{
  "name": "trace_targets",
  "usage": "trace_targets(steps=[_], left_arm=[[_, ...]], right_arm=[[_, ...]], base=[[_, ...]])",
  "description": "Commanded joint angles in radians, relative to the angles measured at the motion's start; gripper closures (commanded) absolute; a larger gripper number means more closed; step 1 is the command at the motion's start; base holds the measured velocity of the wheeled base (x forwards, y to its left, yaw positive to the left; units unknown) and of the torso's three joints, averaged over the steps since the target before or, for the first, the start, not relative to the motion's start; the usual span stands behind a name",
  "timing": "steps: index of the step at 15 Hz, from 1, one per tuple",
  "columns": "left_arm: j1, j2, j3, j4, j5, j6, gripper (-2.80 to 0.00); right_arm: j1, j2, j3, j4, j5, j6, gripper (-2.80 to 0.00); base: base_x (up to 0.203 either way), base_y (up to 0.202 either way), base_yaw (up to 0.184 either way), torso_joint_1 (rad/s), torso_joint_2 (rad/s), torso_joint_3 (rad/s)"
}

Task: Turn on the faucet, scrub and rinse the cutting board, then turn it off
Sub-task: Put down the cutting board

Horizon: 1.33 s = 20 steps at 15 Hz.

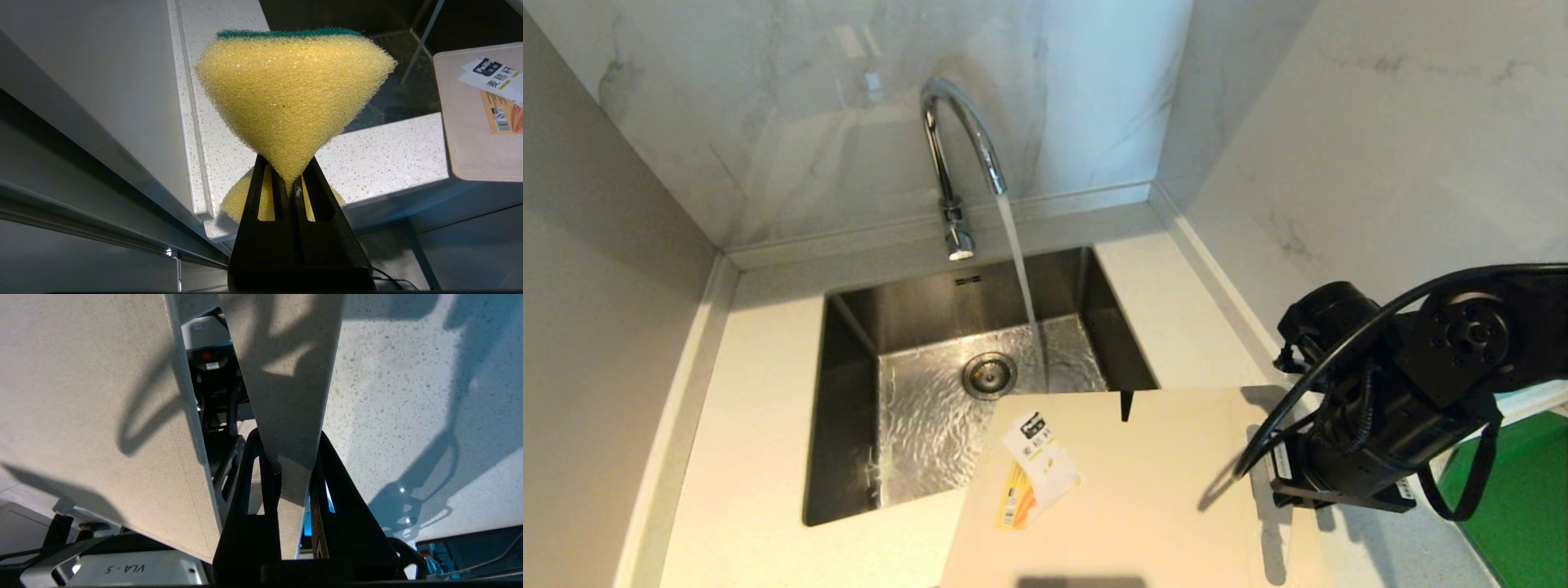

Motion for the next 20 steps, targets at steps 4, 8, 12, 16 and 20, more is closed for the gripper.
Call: trace_targets(steps=[4, 8, 12, 16, 20], left_arm=[[0.0, 0.0, 0.0, 0.0, 0.0, 0.0, 0.0], [0.0, 0.001, 0.0, 0.001, 0.0, 0.0, 0.0], [0.0, 0.0, 0.0, 0.001, 0.0, 0.0, 0.0], [0.0, 0.0, 0.0, 0.0, 0.0, 0.0, 0.0], [0.0, 0.0, 0.0, 0.001, 0.0, 0.0, 0.0]], right_arm=[[0.001, 0.102, 0.05, -0.118, -0.025, 0.0, 0.0], [-0.001, 0.146, 0.06, -0.211, -0.066, -0.001, 0.0], [0.001, 0.186, 0.061, -0.231, -0.09, -0.006, 0.0], [-0.001, 0.214, 0.059, -0.256, -0.099, -0.008, 0.0], [0.0, 0.222, 0.054, -0.269, -0.099, -0.019, 0.0]], base=[[0.0, 0.0, 0.0, 0.0, 0.0, 0.0], [0.0, 0.0, 0.0, 0.0, 0.0, 0.0], [0.0, 0.0, 0.0, 0.0, 0.0, 0.0], [0.0, 0.0, 0.0, 0.0, 0.0, 0.0], [0.0, 0.0, 0.0, 0.0, 0.0, 0.0]])
